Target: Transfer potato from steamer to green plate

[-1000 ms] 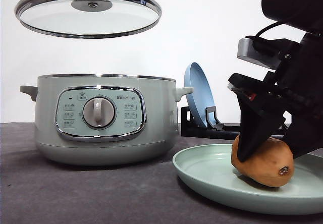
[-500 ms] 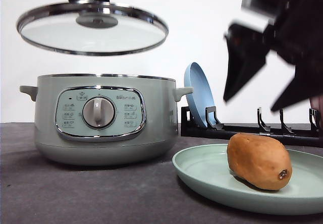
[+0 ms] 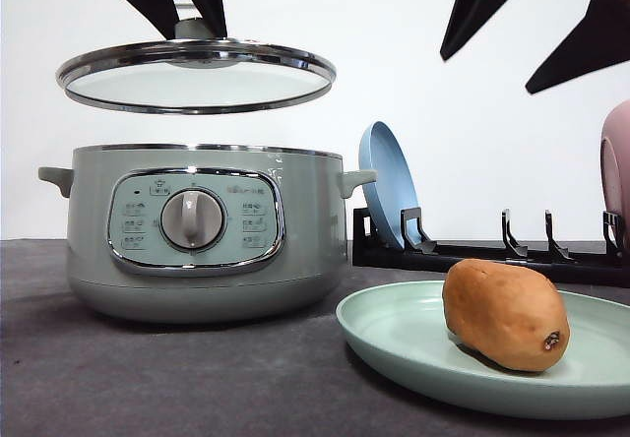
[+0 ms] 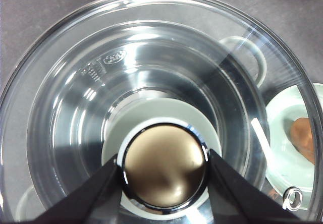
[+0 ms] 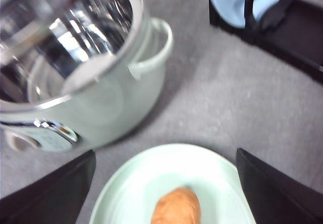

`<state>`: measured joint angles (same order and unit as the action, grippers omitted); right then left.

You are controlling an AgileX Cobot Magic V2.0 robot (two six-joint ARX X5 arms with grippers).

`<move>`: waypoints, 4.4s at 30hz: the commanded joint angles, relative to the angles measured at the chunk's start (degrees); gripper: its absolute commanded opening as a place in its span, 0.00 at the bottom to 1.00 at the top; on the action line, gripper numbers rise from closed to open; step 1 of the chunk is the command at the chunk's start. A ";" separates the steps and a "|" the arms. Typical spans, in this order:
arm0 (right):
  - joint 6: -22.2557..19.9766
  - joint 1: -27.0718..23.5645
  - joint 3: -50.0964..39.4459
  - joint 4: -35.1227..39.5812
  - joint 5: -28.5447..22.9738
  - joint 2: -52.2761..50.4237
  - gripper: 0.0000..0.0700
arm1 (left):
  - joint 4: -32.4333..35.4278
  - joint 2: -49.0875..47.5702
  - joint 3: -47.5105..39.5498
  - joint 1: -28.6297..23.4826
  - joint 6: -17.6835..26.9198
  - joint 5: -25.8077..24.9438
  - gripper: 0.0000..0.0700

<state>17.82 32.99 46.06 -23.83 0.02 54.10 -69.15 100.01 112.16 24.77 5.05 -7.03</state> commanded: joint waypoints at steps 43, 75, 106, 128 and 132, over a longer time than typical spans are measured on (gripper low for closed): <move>-0.91 0.35 0.98 -2.02 -1.58 -2.64 0.80 | 2.99 8.24 1.40 1.11 2.25 2.76 0.00; -0.96 0.35 0.98 -2.59 -1.32 -2.64 0.80 | -0.12 6.54 3.43 1.49 1.28 2.76 0.70; -1.38 0.37 0.98 -11.46 17.59 -2.64 0.80 | -13.59 -9.62 6.71 1.62 0.86 -12.96 0.66; -2.40 0.35 0.98 -11.33 17.57 -2.64 0.00 | -13.55 -9.62 6.71 1.62 0.67 -12.94 0.00; -2.40 0.35 0.98 -11.33 17.57 -2.64 0.00 | -13.55 -9.62 6.71 1.62 0.67 -12.94 0.00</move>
<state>16.23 32.99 46.06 -35.57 17.41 51.29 -80.95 89.82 117.38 26.06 6.07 -19.70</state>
